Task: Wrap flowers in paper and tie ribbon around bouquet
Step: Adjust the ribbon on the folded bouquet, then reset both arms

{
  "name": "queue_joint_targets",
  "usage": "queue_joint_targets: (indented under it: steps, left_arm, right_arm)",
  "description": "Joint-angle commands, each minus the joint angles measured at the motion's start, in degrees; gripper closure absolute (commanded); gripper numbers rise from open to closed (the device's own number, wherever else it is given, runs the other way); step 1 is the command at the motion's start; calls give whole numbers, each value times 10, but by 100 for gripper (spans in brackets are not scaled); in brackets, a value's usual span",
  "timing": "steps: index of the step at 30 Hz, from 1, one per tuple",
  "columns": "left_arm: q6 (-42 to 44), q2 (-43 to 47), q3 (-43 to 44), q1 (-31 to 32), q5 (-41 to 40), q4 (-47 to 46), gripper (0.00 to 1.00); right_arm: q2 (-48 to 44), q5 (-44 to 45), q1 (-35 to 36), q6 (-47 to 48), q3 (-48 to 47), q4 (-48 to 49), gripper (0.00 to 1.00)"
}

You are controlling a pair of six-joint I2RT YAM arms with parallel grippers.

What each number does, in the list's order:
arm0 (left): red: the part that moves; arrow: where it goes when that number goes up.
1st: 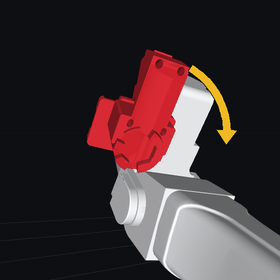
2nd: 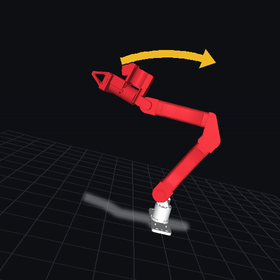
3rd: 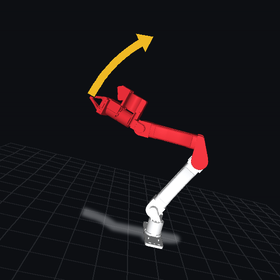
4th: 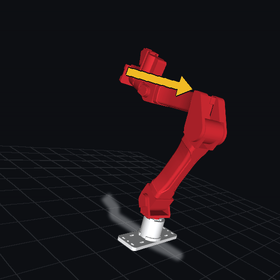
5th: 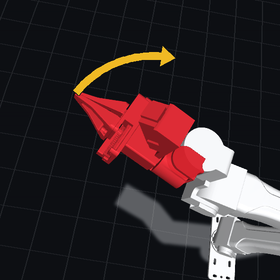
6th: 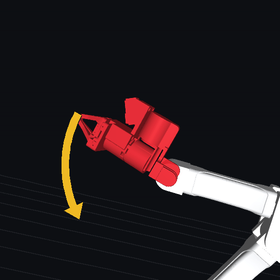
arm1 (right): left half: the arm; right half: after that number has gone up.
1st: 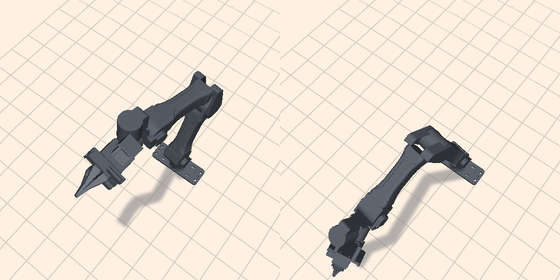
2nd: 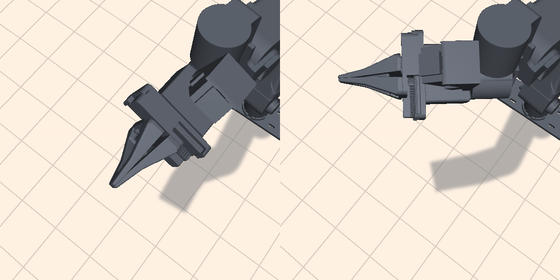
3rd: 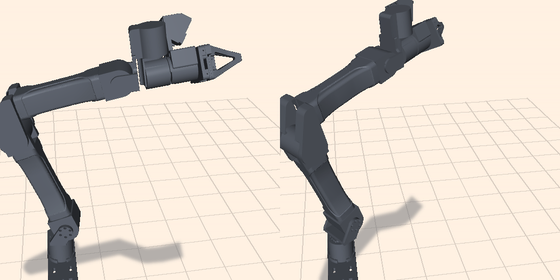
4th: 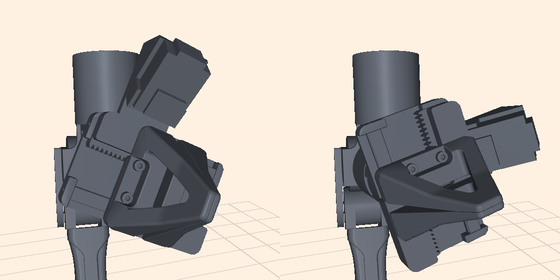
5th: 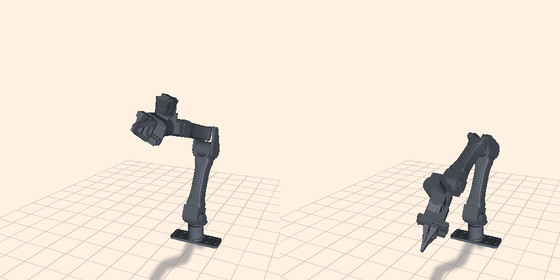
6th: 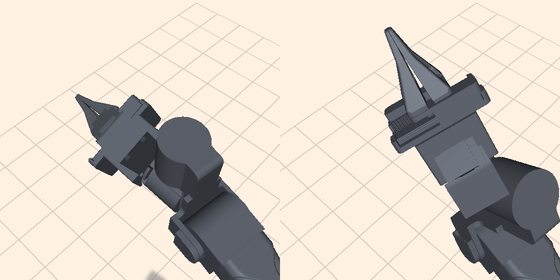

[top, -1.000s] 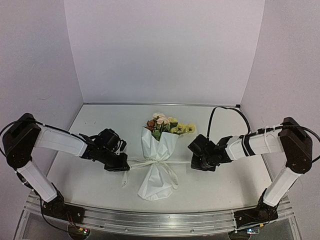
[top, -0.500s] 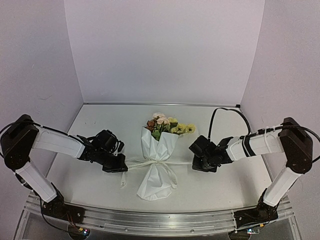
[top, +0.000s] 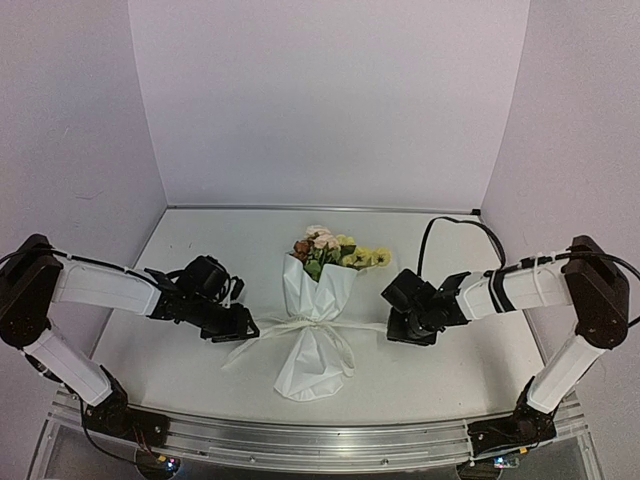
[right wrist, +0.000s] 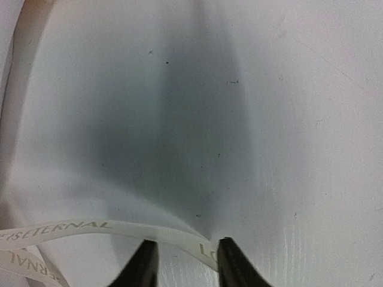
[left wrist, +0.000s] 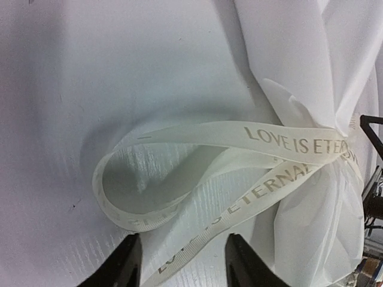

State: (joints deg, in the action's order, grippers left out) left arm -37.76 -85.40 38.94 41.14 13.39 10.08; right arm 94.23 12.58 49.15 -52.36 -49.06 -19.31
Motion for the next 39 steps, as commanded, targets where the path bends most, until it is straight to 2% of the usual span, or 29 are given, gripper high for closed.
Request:
queue_joint_targets:
  steps: [1, 3, 5, 6, 12, 19, 29, 39]
  left_arm:
    - [21, 57, 43, -3, -15, 42, 39]
    - [24, 77, 69, -4, -32, 65, 29]
    - [25, 94, 97, -6, -46, 85, 9]
    - [26, 100, 112, -8, -55, 93, 1]
    - [29, 123, 233, -45, -97, 138, 0]
    - [35, 135, 340, -52, -191, 167, 0]
    - [38, 167, 334, -52, -221, 152, 0]
    - [52, 193, 319, -52, -225, 150, 0]
  right_arm:
    - [-63, -27, 3, 36, -10, -17, 32]
    - [-90, -32, 3, 43, -11, -24, 24]
    - [-119, -28, 3, 51, -15, -35, 4]
    - [-135, -23, 2, 57, -18, -41, 2]
    - [-250, 42, 0, 95, -54, -78, 2]
    - [-351, 104, 0, 127, -80, -102, 2]
    - [-412, 116, 0, 134, -74, -125, 2]
    - [-425, 125, 0, 138, -74, -137, 2]
